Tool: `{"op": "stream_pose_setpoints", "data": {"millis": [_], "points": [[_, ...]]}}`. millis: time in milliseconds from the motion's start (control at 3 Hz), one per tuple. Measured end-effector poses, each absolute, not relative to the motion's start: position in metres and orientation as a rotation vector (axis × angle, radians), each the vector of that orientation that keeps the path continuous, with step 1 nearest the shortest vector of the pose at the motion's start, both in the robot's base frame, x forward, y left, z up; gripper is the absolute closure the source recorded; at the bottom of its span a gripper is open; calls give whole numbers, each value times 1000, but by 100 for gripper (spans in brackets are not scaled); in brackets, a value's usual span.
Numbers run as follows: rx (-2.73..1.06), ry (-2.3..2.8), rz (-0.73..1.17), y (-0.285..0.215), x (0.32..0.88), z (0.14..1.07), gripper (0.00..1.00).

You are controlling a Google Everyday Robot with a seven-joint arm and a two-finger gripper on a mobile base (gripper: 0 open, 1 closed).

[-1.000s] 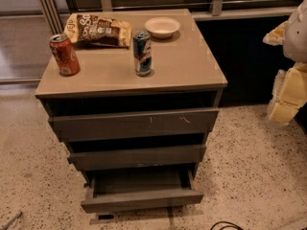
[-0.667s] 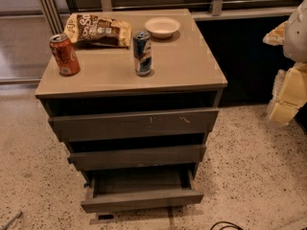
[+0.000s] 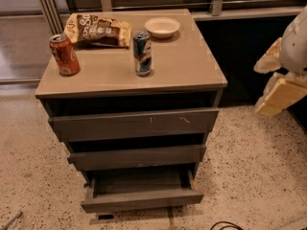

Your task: Close bottom drawer

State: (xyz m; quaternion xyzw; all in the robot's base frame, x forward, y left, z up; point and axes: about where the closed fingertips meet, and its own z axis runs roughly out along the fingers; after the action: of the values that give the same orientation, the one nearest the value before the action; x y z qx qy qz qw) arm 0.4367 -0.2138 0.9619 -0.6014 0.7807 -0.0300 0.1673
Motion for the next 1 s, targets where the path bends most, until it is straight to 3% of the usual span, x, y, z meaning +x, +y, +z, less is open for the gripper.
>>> {"op": "stream_pose_setpoints", "data": {"millis": [667,1000], "points": [[-1666,2178,201,-181,425,818,84],[-1661,2181,203,-179,424,809,100]]}}
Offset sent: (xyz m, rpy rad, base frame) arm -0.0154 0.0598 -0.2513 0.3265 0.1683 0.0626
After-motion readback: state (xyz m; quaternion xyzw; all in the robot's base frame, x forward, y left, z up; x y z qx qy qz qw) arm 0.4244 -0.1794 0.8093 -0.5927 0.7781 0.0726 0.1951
